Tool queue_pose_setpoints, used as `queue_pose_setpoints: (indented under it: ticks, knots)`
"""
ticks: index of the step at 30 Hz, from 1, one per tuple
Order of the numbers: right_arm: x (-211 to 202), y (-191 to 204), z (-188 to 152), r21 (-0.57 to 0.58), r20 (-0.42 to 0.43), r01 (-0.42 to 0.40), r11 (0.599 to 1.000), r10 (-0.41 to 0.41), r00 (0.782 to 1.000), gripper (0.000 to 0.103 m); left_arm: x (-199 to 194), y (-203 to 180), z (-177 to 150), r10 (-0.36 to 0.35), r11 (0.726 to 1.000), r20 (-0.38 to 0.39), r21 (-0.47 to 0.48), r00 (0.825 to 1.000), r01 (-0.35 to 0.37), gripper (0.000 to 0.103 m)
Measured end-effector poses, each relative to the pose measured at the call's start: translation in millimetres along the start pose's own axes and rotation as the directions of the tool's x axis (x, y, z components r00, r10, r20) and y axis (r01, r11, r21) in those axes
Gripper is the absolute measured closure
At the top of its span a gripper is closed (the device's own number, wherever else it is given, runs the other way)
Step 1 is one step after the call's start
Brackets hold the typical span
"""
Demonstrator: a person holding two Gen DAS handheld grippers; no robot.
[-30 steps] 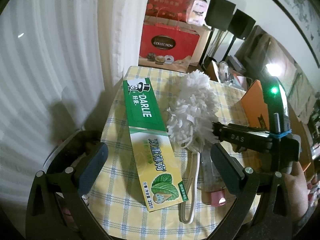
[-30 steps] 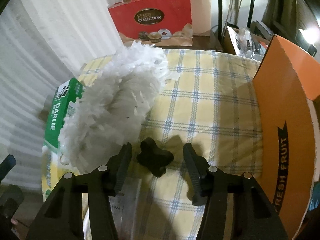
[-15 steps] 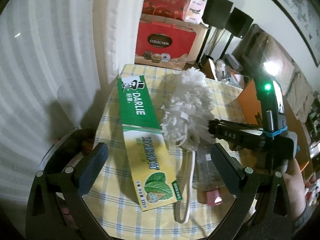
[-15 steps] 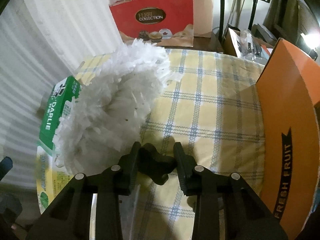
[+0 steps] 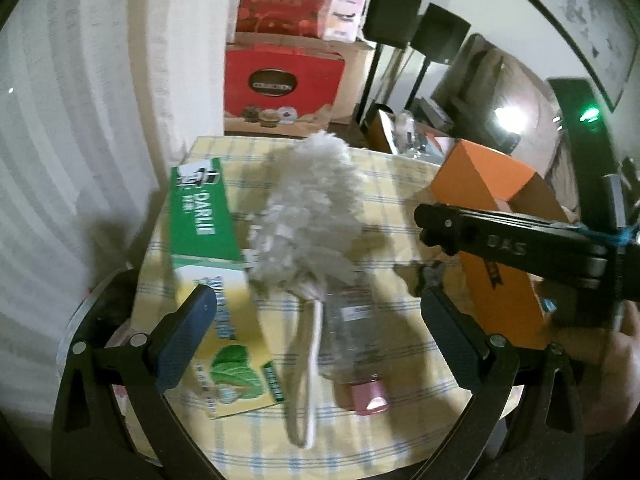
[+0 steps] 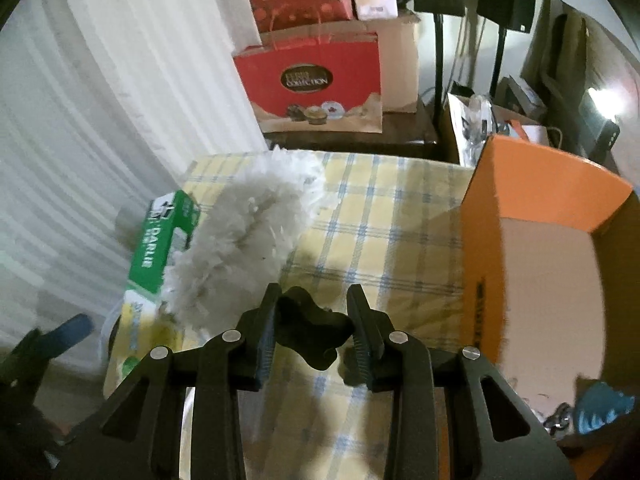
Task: Organize objects
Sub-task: 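Lift the knob with the right gripper while the left grasps another black knob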
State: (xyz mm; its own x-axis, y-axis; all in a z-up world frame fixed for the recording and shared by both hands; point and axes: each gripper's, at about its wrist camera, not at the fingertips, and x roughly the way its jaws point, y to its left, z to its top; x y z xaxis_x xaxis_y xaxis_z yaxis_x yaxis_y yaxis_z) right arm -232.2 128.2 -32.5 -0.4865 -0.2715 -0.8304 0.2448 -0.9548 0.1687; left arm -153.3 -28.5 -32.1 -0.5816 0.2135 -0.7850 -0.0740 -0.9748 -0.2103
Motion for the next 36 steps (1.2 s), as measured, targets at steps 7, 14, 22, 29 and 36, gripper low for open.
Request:
queue_pose_setpoints:
  ticks: [7, 14, 22, 29, 36]
  knots:
    - [-38.1, -12.1, -6.1, -0.018, 0.031, -0.025, 1.0, 0.026, 0.999, 0.069, 18.7, -34.5, -0.2, -0.03, 0.999, -0.035, 0.04, 0.999, 0.032, 0.001]
    - [-71.7, -30.4, -10.5, -0.005, 0.073, -0.016, 1.0, 0.017, 0.997, 0.069, 45.3, -64.2, 0.9, -0.029, 0.997, -0.074, 0.063, 0.997, 0.034, 0.005]
    - [-98.3, -53.9, -14.0, 0.021, 0.109, 0.0, 1.0, -0.002, 0.994, 0.069, 72.9, -90.0, 3.1, 0.019, 0.997, -0.091, 0.075, 0.996, -0.012, 0.006]
    - [-112.1, -73.7, -18.5, 0.047, 0.127, 0.004, 0.999, -0.01, 0.992, 0.069, 95.9, -105.3, 5.0, 0.049, 0.995, -0.102, 0.092, 0.994, -0.039, 0.011]
    - [-119.7, -87.5, -23.4, 0.061, 0.134, 0.001, 0.998, -0.009, 0.991, 0.069, 119.7, -113.2, -1.7, 0.056, 0.996, -0.133, 0.082, 0.99, -0.045, 0.024]
